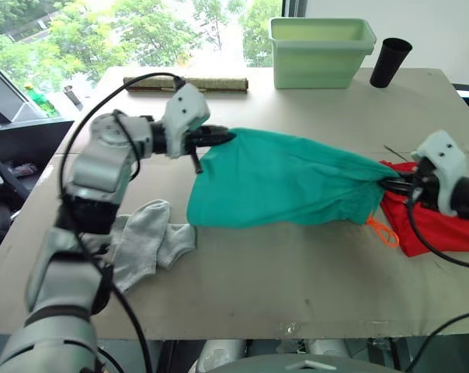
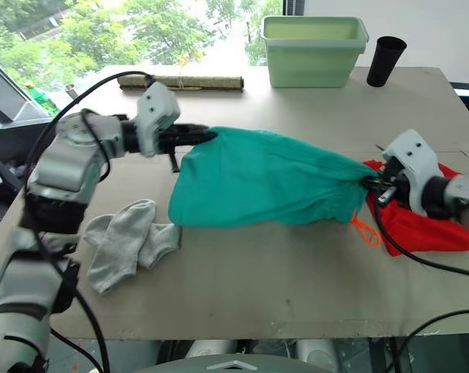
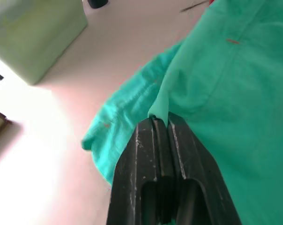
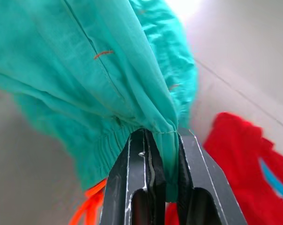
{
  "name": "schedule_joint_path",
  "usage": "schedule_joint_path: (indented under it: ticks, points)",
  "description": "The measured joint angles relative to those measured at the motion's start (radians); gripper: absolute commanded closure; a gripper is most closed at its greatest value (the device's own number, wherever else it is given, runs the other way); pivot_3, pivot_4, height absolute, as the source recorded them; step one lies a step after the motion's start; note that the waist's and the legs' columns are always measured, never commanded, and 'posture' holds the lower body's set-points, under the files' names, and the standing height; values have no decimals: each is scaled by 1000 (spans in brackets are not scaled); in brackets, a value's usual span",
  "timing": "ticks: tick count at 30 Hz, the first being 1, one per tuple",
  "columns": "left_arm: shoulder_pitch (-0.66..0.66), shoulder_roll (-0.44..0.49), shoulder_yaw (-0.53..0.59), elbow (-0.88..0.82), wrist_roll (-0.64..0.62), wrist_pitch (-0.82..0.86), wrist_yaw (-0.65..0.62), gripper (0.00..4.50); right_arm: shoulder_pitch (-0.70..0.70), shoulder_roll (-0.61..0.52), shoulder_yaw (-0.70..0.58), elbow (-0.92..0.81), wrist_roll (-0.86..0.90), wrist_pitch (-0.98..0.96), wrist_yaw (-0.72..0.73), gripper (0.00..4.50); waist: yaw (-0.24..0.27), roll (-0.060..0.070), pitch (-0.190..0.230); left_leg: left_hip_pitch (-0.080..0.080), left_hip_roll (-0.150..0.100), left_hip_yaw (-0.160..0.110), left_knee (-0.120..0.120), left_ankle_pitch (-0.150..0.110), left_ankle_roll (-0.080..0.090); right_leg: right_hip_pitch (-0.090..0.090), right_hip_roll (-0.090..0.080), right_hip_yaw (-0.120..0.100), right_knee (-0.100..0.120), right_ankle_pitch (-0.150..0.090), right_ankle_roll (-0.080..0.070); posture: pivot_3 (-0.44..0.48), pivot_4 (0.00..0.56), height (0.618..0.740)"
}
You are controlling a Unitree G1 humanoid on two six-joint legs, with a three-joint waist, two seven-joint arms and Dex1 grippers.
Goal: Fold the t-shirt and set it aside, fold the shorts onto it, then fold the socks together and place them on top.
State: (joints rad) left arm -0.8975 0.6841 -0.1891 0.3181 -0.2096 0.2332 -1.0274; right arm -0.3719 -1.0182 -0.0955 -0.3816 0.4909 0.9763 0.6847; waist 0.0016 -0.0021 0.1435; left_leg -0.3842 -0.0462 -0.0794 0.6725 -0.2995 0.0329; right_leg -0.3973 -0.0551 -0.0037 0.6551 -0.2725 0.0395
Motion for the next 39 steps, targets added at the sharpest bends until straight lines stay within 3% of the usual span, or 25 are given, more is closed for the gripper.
schedule_joint_path:
  ticks: [3, 9, 11, 14, 15, 16, 17, 19, 21, 24, 25, 26, 28, 31, 36, 39]
  points:
    - [-69, -96, -44, 186, 113, -135, 64, 4455, -141, 35, 149, 135, -115, -35, -22, 4500, -14, 0, 0, -3, -3, 0, 0, 0, 0, -5, -4, -1, 5, 0, 0, 0, 150, 740]
    - [-161, -222, -68, 481, 267, -351, 219, 4455, -287, 108, 293, 374, -249, -136, 7, 4500, -16, -1, 0, -7, -4, -1, 9, 0, 0, -8, -4, -4, 6, 0, 2, 0, 150, 740]
    - [-183, -246, -69, 566, 309, -402, 281, 4500, -315, 125, 324, 439, -289, -192, 33, 3646, -15, -1, 0, -7, -4, -1, 11, 0, 0, -8, -4, -4, 6, 0, 3, 0, 150, 740]
    - [-190, -263, -69, 653, 342, -429, 318, 3562, -322, 150, 326, 514, -334, -261, 43, 2427, -15, -1, 0, -7, -4, -2, 12, 0, 0, -8, -4, -4, 8, 0, 4, 0, 150, 740]
    - [-187, -264, -67, 667, 344, -432, 327, 3238, -317, 150, 325, 520, -346, -272, 40, 2065, -15, -1, 0, -8, -4, -2, 12, 0, 0, -9, -4, -4, 8, 0, 4, 0, 150, 740]
    - [-177, -267, -51, 668, 339, -433, 338, 2567, -286, 146, 300, 499, -349, -281, 32, 1389, -13, -1, 0, -9, -4, -3, 12, 0, 0, -10, -4, -3, 8, 0, 4, 0, 150, 740]
    - [-157, -263, -27, 665, 328, -428, 350, 2167, -247, 140, 269, 473, -347, -279, 25, 979, -14, -1, 0, -9, -4, -4, 14, 0, 0, -11, -5, -2, 10, 0, 4, 0, 150, 740]
    - [-89, -266, 61, 558, 241, -342, 351, 1271, -143, 148, 136, 365, -311, -240, -11, 75, -12, -1, 0, -14, -4, -5, 14, 0, 0, -14, -6, -1, 15, 0, 4, 0, 150, 740]
    - [-1, -277, 164, 379, 108, -184, 346, 1271, -65, 186, -6, 242, -254, -197, -47, 75, -17, -1, 0, -14, -4, -6, 15, 0, 0, -16, -7, -1, 22, 0, 4, 0, 150, 740]
    - [79, -393, 267, -32, -108, 174, 447, 1271, -57, 438, -196, -13, -132, -103, -208, 75, -17, -4, -3, -13, -5, -9, 15, 0, 0, -15, -6, 0, 21, 0, 4, 0, 150, 740]
    - [82, -414, 265, -72, -125, 208, 464, 1271, -57, 471, -194, -35, -125, -101, -233, 75, -16, -4, -4, -13, -5, -9, 16, 0, 0, -15, -6, 1, 22, 0, 4, 0, 150, 740]
    - [114, -481, 259, -187, -153, 288, 528, 1271, -52, 601, -188, -79, -136, -122, -329, 75, -14, -5, -9, -12, -7, -9, 15, 0, 0, -15, -6, 2, 22, 0, 4, 0, 150, 740]
    - [155, -566, 227, -253, -159, 333, 595, 1271, -21, 730, -115, -82, -191, -183, -440, 75, -9, -5, -12, -6, -11, -9, 14, 0, 0, -14, -7, 6, 23, 0, 4, 0, 150, 740]
    - [201, -703, 171, -223, -133, 345, 701, 1271, 26, 851, 62, 26, -311, -308, -548, 75, -8, -5, -12, -5, -14, -8, 12, 0, 0, -15, -7, 11, 23, 0, 4, 0, 150, 740]
    - [200, -708, 59, 25, 53, 181, 785, 1271, 18, 909, 182, 349, -476, -521, -659, 75, -15, -5, -12, 5, -18, -11, 8, 1, -2, -14, 0, 21, 23, 0, 4, 0, 150, 740]
    - [204, -683, 64, 170, 112, 113, 838, 1271, 22, 905, 190, 407, -534, -559, -715, 75, -20, -5, -12, 4, -17, -13, 7, 2, -3, -17, 0, 24, 23, 0, 4, 0, 150, 740]
